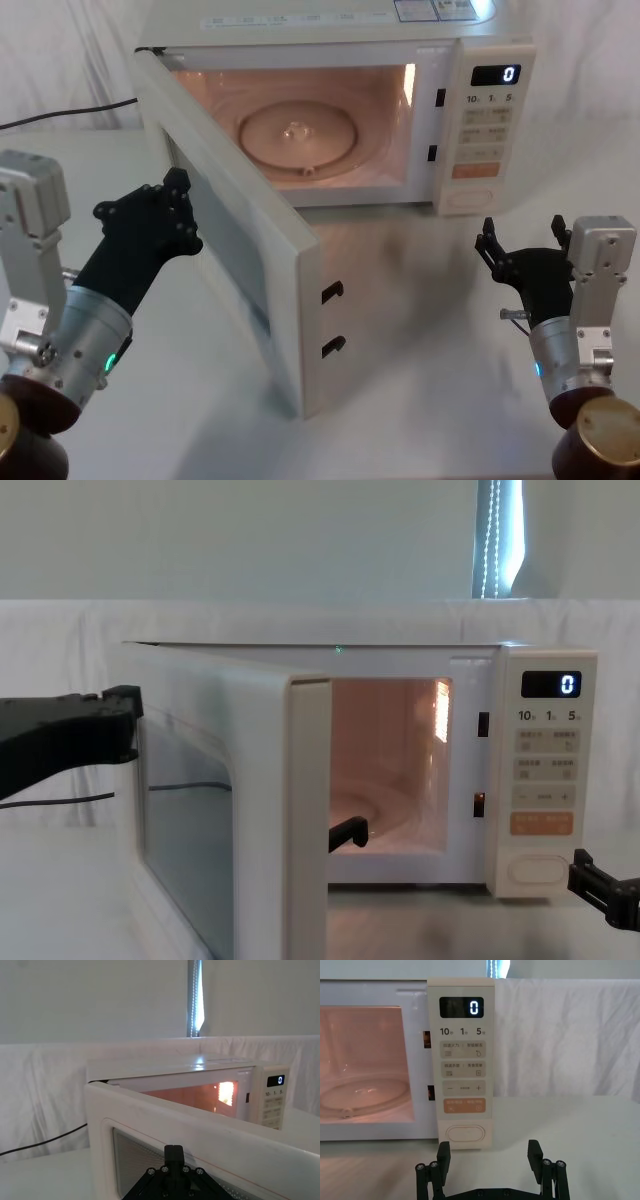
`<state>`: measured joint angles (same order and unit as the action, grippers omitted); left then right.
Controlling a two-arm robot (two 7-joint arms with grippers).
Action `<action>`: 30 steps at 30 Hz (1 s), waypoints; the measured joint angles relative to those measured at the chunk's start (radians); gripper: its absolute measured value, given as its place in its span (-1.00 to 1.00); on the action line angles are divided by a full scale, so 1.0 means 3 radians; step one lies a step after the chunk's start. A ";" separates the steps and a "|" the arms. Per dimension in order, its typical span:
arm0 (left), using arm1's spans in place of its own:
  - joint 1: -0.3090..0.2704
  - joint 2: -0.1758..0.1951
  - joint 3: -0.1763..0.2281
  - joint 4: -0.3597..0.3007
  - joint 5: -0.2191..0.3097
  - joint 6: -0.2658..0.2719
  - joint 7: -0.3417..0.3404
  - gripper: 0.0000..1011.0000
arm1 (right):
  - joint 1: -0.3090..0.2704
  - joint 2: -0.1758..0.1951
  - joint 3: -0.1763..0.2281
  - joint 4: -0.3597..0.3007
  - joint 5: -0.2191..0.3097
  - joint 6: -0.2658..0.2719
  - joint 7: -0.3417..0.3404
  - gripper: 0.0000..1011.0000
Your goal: Press the button to open the microwave door with one hand; close the microwave door with the other hand.
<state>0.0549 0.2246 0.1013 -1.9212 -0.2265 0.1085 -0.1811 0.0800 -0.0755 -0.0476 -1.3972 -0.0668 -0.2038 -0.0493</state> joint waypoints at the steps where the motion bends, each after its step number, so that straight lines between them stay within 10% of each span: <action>1: 0.0000 0.0000 0.0000 0.0000 0.0000 0.0000 0.0000 -1.00 | 0.0000 0.0000 0.0000 0.0000 0.0000 0.0000 0.0000 0.98; 30: -0.0671 -0.0040 0.0350 0.0559 -0.0161 0.0116 -0.0080 -1.00 | 0.0000 0.0000 0.0000 0.0000 0.0000 0.0000 0.0000 0.98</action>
<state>-0.1463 0.2126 0.2064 -1.7534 -0.2749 0.1433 -0.2051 0.0800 -0.0755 -0.0476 -1.3972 -0.0667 -0.2038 -0.0493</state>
